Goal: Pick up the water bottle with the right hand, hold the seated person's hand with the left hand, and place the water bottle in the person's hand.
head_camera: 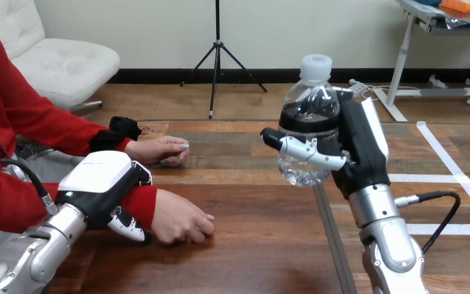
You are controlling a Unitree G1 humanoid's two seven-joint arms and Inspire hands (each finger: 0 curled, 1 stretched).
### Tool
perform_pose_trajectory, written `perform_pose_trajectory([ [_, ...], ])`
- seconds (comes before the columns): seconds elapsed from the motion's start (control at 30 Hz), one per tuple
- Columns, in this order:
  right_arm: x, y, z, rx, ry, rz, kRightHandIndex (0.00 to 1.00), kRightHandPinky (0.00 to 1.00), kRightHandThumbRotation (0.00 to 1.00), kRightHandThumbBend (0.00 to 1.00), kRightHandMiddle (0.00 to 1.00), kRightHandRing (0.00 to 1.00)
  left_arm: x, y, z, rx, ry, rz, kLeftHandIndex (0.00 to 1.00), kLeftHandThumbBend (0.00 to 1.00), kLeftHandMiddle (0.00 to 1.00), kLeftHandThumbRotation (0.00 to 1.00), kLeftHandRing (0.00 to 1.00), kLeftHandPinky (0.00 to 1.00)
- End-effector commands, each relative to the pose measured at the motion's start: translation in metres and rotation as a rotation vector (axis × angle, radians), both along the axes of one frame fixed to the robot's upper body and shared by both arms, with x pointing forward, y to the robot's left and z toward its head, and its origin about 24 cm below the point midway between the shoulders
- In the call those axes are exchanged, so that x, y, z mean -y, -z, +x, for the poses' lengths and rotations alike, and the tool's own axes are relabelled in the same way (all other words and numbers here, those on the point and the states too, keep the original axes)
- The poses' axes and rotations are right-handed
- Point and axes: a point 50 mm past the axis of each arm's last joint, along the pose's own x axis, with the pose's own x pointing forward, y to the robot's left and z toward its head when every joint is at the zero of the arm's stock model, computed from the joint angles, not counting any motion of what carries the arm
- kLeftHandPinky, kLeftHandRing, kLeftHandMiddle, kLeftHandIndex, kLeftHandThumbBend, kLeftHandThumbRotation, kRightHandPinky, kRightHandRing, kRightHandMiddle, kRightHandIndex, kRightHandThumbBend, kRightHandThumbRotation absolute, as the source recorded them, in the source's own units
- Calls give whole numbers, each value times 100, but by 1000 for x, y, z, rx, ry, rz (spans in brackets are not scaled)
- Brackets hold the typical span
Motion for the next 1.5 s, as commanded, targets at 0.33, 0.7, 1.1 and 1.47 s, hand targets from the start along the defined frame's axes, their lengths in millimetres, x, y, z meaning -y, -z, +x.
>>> perform_pose_trajectory([
  [0.33, -20, -29, 18, 127, -65, 46, 19, 8, 0, 67, 17, 13, 20, -31, 16, 130, 55, -123, 37, 90, 37, 0, 30, 24],
  [0.7, -31, -23, 20, 104, -88, 38, 19, 9, 0, 69, 17, 13, 22, -34, 16, 162, 82, -138, 37, 92, 37, 0, 30, 24],
  [1.1, -42, -16, 23, 82, -85, -1, 19, 8, 0, 70, 17, 13, 25, -39, 18, 170, 99, -149, 36, 91, 36, 0, 29, 23],
  [1.47, -49, -9, 26, 40, -90, 11, 19, 8, 0, 70, 17, 12, 25, -44, 17, 191, 114, -182, 36, 90, 35, 0, 29, 23],
])
